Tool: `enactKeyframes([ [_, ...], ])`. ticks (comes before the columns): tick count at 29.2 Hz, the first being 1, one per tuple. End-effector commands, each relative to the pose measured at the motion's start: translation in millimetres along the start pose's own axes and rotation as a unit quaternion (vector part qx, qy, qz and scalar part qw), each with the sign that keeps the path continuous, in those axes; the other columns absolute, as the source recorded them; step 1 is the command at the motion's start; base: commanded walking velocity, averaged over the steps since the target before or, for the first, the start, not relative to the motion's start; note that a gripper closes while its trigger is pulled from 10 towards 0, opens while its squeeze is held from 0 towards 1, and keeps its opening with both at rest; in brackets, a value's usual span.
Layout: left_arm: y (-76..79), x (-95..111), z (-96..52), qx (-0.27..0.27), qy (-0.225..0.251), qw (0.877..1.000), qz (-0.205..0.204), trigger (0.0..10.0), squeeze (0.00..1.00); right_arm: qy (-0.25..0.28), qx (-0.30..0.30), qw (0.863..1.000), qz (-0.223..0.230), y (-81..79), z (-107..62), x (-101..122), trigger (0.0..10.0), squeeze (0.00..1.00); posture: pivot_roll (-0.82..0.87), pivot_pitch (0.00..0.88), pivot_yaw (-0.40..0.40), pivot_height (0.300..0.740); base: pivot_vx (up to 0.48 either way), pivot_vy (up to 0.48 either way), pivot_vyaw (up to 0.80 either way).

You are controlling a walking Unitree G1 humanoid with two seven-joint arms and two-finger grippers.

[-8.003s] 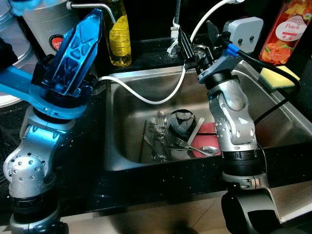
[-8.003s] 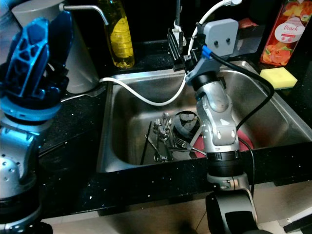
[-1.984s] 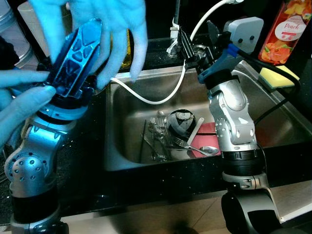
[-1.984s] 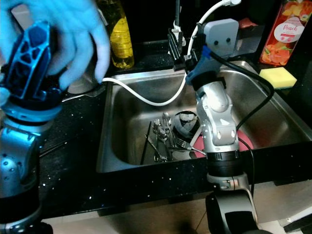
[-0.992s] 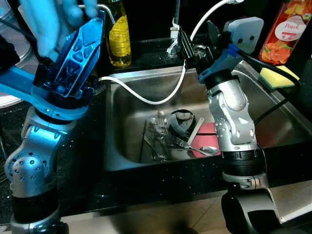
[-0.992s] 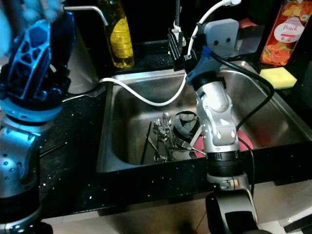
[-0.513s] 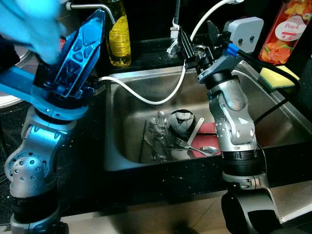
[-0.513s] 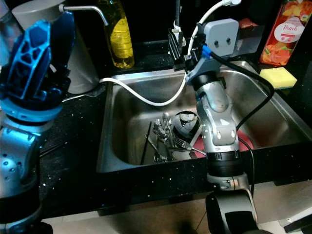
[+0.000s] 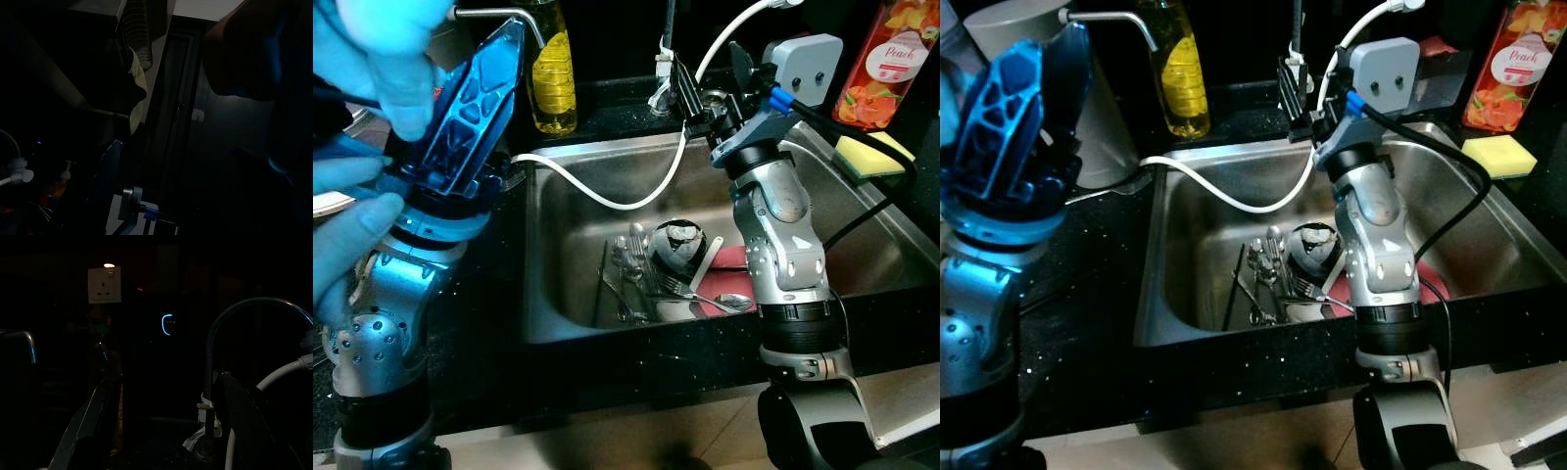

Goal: Kitchen organization

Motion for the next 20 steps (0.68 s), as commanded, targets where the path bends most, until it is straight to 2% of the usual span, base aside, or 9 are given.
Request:
enactKeyframes([
  [1,2.2,0.3,0.1,-0.003,-0.009,1.000,0.006,10.0,0.00,-0.004,0.000,1.000,0.001,-1.3,-1.3,-3.0,10.0,0.00,-0.07,0.000,0.082,0.740,0.000,0.000,0.00],
  [20,1.6,-0.1,0.5,-0.002,-0.011,1.000,0.006,10.0,0.00,-0.004,0.000,1.000,0.002,-1.8,-1.9,-3.2,10.0,0.00,-0.07,0.000,0.084,0.740,0.000,0.000,0.00],
])
Point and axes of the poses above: a point about 5 cm out from each wrist's last joint towards the gripper, its own z axis pointing out of the wrist towards the gripper, its own x axis along the axis of the wrist's last joint, y = z × x, the point moved 3 cm from there along z, pointing out of the wrist towards the gripper, and after that the axes turned 3 degrees about -z, right-handed, at the moved point
